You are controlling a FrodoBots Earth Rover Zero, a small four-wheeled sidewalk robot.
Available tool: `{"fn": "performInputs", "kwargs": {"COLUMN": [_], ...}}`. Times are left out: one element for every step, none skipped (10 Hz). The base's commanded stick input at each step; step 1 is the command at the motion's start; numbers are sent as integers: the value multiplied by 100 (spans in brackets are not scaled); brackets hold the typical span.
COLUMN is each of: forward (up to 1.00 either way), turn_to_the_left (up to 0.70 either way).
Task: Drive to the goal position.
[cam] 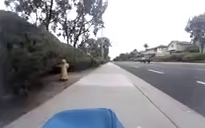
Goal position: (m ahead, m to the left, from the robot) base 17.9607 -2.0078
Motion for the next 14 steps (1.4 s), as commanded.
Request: {"fn": "performInputs", "kwargs": {"forward": [100,100,100,100,100,100,100,100,100,100,100,100,100,100], "turn_to_the_left": [0,0,0,0,0,0,0,0,0,0,0,0,0,0]}}
